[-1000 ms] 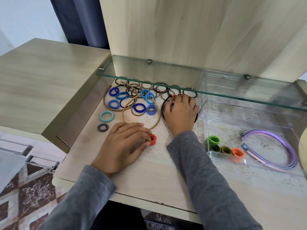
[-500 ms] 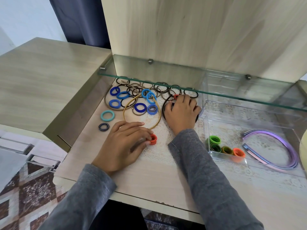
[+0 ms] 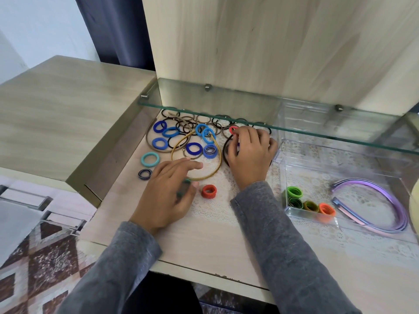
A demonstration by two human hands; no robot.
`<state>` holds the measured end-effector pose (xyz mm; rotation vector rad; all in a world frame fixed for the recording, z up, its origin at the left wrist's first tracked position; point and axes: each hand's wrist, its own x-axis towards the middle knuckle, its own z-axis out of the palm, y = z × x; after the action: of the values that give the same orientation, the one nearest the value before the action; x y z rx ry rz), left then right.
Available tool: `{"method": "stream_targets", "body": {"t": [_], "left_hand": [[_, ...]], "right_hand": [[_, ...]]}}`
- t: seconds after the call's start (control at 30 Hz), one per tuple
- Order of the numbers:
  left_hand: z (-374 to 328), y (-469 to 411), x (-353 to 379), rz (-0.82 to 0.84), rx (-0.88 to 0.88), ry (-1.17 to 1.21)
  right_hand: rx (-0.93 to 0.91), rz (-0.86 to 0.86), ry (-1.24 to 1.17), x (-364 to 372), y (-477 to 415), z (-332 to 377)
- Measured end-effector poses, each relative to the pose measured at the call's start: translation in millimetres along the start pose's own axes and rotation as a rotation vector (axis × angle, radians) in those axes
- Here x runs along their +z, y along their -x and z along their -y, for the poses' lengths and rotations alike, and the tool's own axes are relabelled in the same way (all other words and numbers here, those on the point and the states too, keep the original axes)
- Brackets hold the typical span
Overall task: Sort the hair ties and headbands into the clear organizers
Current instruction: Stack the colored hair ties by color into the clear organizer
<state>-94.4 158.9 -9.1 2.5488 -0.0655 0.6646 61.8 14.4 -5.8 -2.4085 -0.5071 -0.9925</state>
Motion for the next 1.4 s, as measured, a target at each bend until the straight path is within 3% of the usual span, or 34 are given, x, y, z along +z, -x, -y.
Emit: {"method": "stream_targets", "body": {"t": [0.1, 0.3, 0.67, 1.4], "left_hand": [[3, 0, 4, -0.029, -0.075, -0.024], [5, 0, 6, -0.038, -0.145, -0.043], [7, 0, 8, -0.034, -0.157, -0.061], [8, 0, 9, -0.012, -0.169, -0.079]], "right_hand": [[-0.053, -0.035, -0.177, -12, 6, 7], [-0.067, 0.127, -0.452, -40, 36, 7], [-0.291, 0.322, -0.472, -68, 60, -3], [-0.381, 0.462, -0.438, -69, 60, -1]]}}
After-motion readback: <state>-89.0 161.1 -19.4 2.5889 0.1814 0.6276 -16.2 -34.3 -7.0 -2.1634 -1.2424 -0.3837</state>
